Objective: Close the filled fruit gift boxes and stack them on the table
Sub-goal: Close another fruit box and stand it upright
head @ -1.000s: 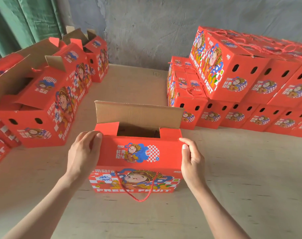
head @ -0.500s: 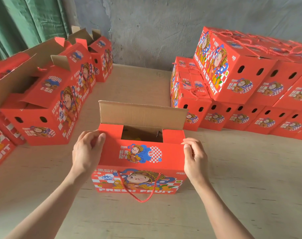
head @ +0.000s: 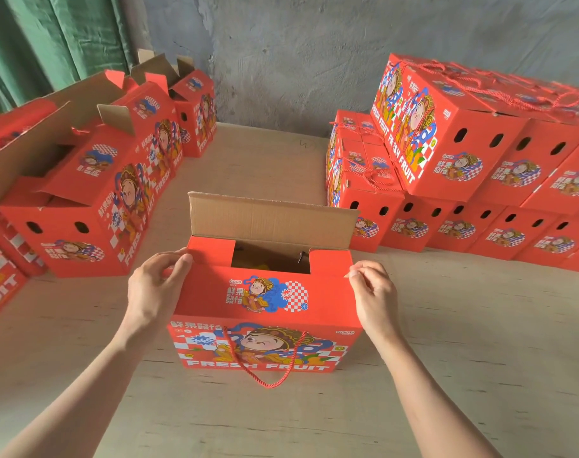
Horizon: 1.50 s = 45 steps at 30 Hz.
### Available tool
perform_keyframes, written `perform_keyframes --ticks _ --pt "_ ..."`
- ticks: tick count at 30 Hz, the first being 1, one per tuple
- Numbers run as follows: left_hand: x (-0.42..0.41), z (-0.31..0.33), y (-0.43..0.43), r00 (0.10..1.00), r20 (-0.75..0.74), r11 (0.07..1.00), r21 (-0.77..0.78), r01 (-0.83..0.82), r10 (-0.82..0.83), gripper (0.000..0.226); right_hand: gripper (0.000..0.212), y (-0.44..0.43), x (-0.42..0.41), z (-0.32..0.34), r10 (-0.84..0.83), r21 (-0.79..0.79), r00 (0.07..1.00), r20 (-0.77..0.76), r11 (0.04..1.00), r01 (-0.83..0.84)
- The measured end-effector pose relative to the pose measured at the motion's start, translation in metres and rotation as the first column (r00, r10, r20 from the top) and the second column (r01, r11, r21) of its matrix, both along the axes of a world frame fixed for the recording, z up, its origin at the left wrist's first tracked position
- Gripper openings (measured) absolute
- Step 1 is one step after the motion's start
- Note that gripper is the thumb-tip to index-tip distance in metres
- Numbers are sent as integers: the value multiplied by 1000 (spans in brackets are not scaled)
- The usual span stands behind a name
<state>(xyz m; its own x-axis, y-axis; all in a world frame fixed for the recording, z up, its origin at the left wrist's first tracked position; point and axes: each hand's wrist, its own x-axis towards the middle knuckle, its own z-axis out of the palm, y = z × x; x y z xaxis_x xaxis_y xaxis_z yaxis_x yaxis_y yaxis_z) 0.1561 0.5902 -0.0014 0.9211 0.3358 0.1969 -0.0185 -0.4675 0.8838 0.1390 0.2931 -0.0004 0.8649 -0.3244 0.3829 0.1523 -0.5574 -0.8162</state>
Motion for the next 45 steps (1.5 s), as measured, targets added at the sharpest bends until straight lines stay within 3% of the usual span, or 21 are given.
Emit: perform_keyframes --ticks 5,9,19,24,25,28,32,39,45 --pt "4 5 4 998 -63 999 47 1 2 21 19 -1 1 0 22 13 1000 1 1000 -22" --pt "5 2 5 992 -123 998 -47 -37 31 20 18 -5 3 -5 43 64 998 -38 997 -40" --pt "13 0 2 983 -182 966 -257 -34 -13 18 23 -1 -1 -10 95 403 993 -63 913 -62" --pt "17 3 3 965 -253 903 -427 -52 -64 14 28 -3 3 -5 103 397 990 -97 916 -56" --pt "17 2 2 969 -240 922 -385 -40 -58 14 25 -3 3 -6 104 363 989 -105 930 -59" --pt "9 1 -3 992 -120 998 -40 -43 38 17 14 -3 0 -11 64 194 995 -72 980 -49" --pt "1 1 -2 994 -87 997 -41 -62 58 32 9 -1 -2 -11 21 62 1000 9 998 -21" --pt "6 5 -1 992 -124 997 -66 -42 33 16 13 2 -1 -8 -21 34 999 -31 999 22" --pt "5 6 -8 998 -62 979 200 38 -26 20 18 4 -2 -3 -12 -29 1000 -28 1000 11"
